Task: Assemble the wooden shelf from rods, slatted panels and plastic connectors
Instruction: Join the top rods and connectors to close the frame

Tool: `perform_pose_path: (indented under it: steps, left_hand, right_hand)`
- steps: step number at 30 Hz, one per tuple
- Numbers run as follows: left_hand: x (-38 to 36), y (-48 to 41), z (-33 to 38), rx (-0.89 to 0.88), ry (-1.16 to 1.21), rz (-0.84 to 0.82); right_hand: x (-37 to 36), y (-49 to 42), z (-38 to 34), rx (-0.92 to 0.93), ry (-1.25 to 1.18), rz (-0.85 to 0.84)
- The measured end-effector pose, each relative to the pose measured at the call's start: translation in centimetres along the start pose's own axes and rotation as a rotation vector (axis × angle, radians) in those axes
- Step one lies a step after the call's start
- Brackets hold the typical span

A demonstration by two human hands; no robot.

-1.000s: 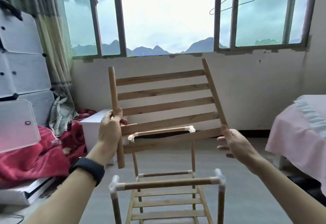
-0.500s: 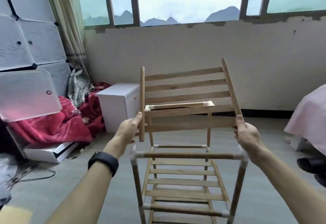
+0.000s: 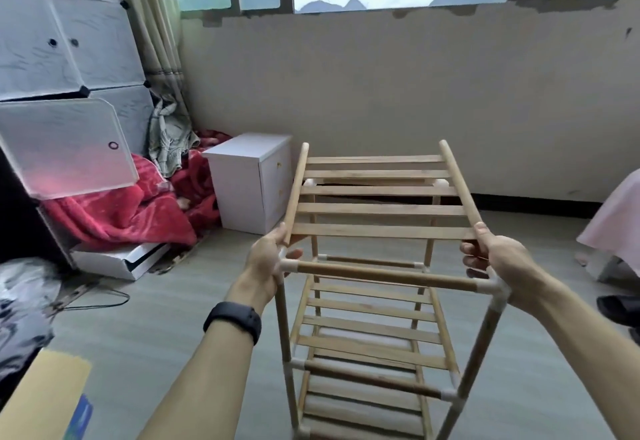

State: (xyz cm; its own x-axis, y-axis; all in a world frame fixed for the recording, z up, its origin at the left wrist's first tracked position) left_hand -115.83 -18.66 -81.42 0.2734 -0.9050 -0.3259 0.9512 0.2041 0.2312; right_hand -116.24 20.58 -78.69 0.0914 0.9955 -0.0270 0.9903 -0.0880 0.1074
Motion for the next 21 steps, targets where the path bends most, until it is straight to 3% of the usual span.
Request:
perform_pose_path:
  steps: [6, 15, 21]
  left_hand:
    - [0.8, -0.3, -0.6, 0.028, 0.038, 0.034]
    - [0.4, 0.5, -0.1, -0.016, -0.16, 0.054]
    - [0.7, 0.0, -0.1, -0.08, -0.216, 0.097]
  right_hand:
    - [-0.8, 0.9, 0.3, -0.054, -0.106, -0.044]
    - [-0.6, 1.9, 1.2, -0.12, -0.232, -0.03]
    - [-0.7, 3.1, 0.5, -0.069, -0.22, -0.007]
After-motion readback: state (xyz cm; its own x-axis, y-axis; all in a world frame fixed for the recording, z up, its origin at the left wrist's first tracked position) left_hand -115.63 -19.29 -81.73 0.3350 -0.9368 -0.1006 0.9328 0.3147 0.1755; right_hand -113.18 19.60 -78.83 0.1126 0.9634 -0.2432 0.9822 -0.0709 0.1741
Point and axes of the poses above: each hand's wrist, its own y-axis away from the middle knuckle, its own x-axis out of the back of the hand, z = x × y, the point moved 8 cm from there along -y, towards the middle knuckle
